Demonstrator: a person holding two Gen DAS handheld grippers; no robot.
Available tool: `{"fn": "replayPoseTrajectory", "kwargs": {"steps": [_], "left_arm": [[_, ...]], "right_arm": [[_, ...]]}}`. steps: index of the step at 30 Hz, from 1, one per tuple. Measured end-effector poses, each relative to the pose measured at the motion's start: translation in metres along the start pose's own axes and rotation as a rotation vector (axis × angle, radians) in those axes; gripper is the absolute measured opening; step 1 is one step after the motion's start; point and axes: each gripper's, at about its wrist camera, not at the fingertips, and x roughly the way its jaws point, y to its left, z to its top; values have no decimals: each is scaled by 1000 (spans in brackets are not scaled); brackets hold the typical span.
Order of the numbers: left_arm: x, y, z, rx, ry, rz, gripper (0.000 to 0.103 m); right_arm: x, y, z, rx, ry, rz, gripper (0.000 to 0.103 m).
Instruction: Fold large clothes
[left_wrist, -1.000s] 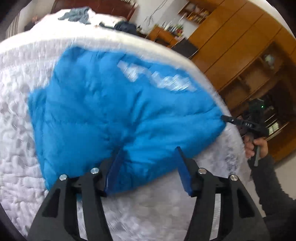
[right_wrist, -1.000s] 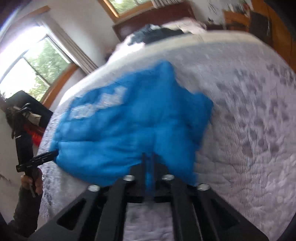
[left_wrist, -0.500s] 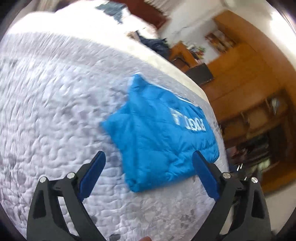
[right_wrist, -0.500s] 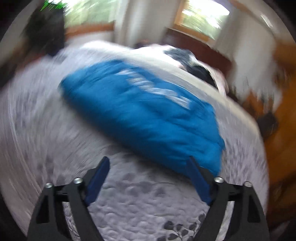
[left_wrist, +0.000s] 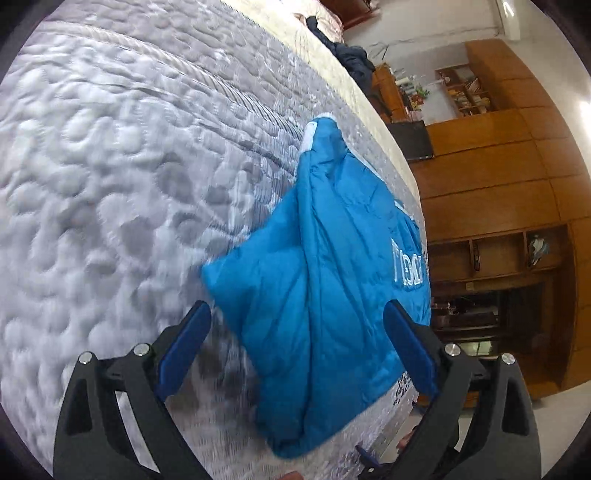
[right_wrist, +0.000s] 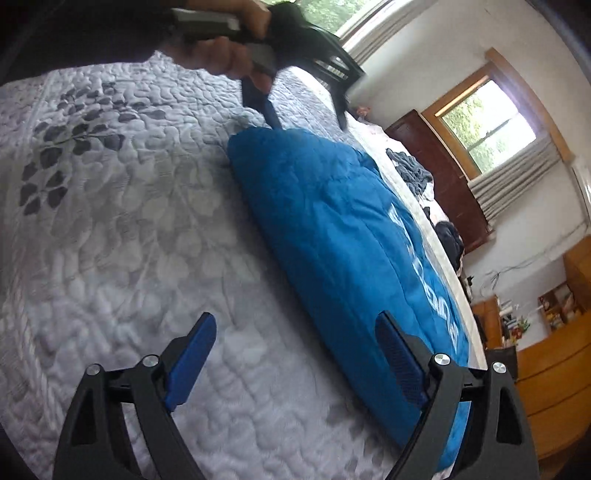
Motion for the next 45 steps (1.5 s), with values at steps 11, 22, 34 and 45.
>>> {"fn": "replayPoseTrajectory", "kwargs": {"steps": [11, 22, 34, 45], "left_arm": [[49, -22, 52, 63, 69, -14, 93], [86, -45, 83, 105, 170, 7, 68], [100, -45, 104, 96, 196, 43, 46], [109, -70, 109, 115, 209, 91, 43]], "right_arm": [[56, 19, 50, -82, -39, -71, 88], [84, 21, 93, -67, -77, -128, 80], [93, 14, 104, 22, -101, -94, 55], [79, -9, 105, 123, -128, -27, 43]]}}
